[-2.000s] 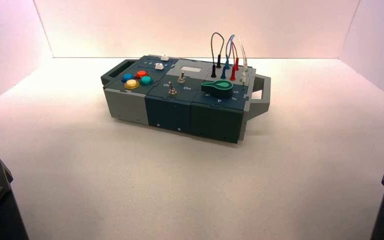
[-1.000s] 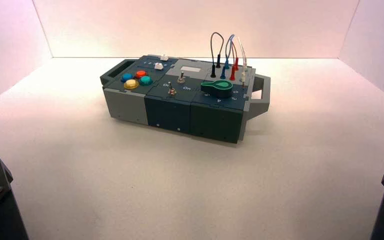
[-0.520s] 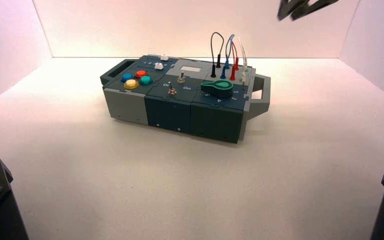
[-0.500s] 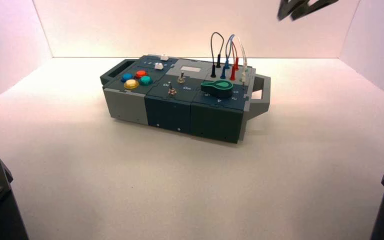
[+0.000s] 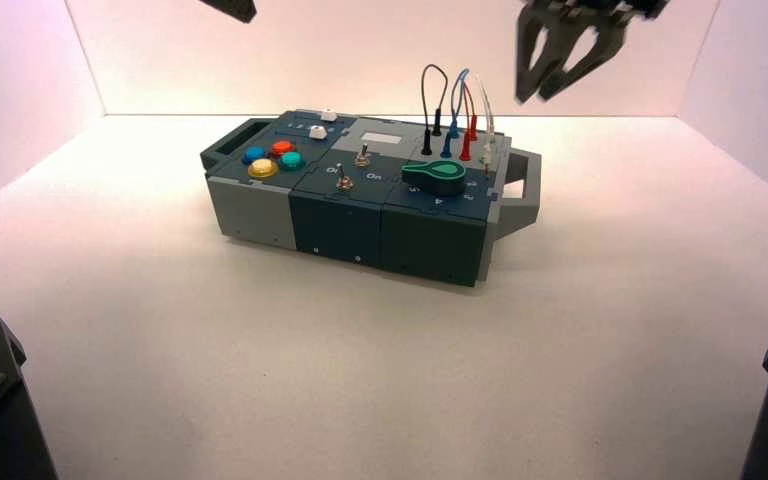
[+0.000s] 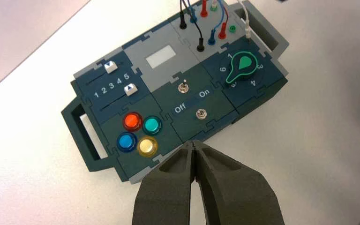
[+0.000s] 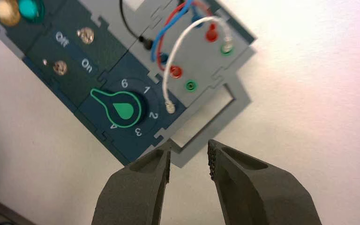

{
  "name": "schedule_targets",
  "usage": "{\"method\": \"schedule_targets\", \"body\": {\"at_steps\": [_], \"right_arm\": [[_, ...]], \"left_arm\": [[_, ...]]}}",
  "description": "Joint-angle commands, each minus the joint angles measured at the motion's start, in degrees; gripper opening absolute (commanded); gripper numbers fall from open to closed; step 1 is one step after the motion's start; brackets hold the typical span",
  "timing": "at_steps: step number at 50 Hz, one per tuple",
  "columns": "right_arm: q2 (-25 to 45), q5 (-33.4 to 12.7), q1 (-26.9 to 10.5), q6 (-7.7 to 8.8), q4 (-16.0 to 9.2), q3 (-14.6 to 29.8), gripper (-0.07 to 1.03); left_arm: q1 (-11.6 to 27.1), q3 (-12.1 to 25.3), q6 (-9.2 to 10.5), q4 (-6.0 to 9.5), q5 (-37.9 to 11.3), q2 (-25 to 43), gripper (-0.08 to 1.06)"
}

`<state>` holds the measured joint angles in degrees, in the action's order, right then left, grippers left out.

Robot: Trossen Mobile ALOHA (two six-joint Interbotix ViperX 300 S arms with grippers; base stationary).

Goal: Insert the white wire.

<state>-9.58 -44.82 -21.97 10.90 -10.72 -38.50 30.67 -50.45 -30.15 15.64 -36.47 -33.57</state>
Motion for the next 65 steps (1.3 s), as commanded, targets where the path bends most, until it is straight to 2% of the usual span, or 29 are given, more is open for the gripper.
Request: {"method": "schedule_targets", "body": {"at_steps": [1, 13, 65], "right_arm": [[2.55, 0.18, -1.67, 0.35, -0.35, 2.64, 0.43], [5.45, 1.41, -2.02, 0.44, -0.35, 3.43, 0.43], [9.67, 3.34, -2.02, 0.79, -0.26, 5.71, 0.43]], "left_arm": [[0.09, 1.05, -0.26, 0.09, 1.14, -0.09, -0.03], [0.09, 0.70, -0.26, 0.00, 2.29, -0.09, -0.03], [0.09, 0.35, -0.26, -0.18, 3.52, -0.70, -0.03]]}}
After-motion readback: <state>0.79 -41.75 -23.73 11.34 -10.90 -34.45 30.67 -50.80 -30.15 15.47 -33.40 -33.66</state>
